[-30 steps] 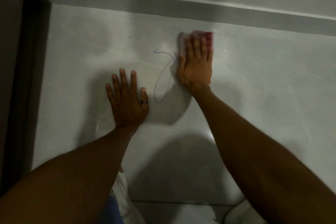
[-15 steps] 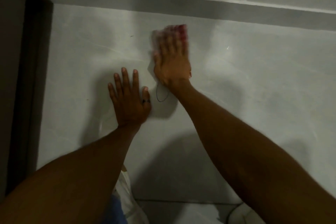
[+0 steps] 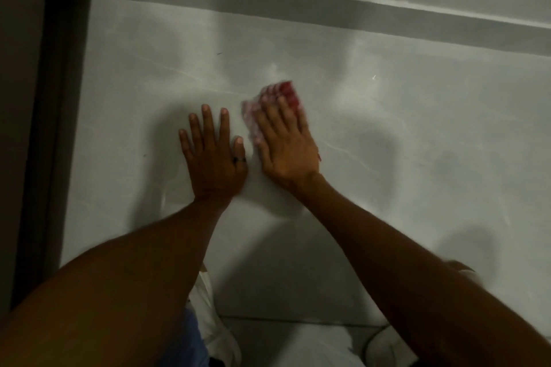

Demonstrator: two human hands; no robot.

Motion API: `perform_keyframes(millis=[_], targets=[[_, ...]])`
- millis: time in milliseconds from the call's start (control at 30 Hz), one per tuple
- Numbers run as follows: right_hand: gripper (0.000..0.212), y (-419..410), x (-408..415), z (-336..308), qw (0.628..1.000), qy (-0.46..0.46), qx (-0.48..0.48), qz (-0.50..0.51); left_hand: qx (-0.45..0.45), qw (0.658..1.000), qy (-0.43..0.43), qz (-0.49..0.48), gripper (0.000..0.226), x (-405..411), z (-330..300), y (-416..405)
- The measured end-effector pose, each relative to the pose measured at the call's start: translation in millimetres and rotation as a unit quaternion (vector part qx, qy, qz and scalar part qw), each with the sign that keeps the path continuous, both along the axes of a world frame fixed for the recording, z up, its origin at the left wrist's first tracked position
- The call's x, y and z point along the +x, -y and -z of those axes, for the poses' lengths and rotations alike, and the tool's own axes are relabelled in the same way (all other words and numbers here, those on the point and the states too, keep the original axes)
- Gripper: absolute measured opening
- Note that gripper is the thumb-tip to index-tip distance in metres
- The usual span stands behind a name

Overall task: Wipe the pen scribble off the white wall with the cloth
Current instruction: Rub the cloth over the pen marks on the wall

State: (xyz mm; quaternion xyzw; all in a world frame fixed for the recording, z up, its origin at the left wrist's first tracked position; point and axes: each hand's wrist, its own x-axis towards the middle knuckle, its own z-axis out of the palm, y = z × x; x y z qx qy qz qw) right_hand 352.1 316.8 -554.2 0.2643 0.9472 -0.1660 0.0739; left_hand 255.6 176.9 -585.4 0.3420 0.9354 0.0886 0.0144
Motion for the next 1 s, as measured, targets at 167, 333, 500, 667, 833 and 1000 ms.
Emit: perform_keyframes(millis=[167,333,500,667,833,1000], targets=[[0.065,21.3,28.9,4.0,0.998,-0.013,0.007,0.057,-0.008,1.000,0.013,-0.002,0.065,-0.1,-3.8,1.8],[0.060,44.9,62.7,10.6,0.995,-0.060,0.013,-0.077,-0.005,1.000,0.009,0.005,0.064,0.5,-3.0,1.2],[0.061,28.8,107.4,17.5,0.971,-0.076,0.018,-0.226,0.002,1.000,0.005,0.004,0.064,-0.6,-0.5,0.5],[0.057,-15.1,121.7,23.6,0.917,-0.091,-0.010,-0.388,0.000,1.000,0.011,0.004,0.065,1.8,-2.4,0.8],[0.061,-34.0,97.1,17.0,0.978,-0.048,0.061,-0.194,0.008,1.000,0.008,0.003,0.064,2.4,-3.8,0.0],[0.067,-47.5,68.9,1.2,0.998,-0.010,0.059,-0.020,0.008,1.000,0.007,0.000,0.064,2.6,-3.7,-0.5]])
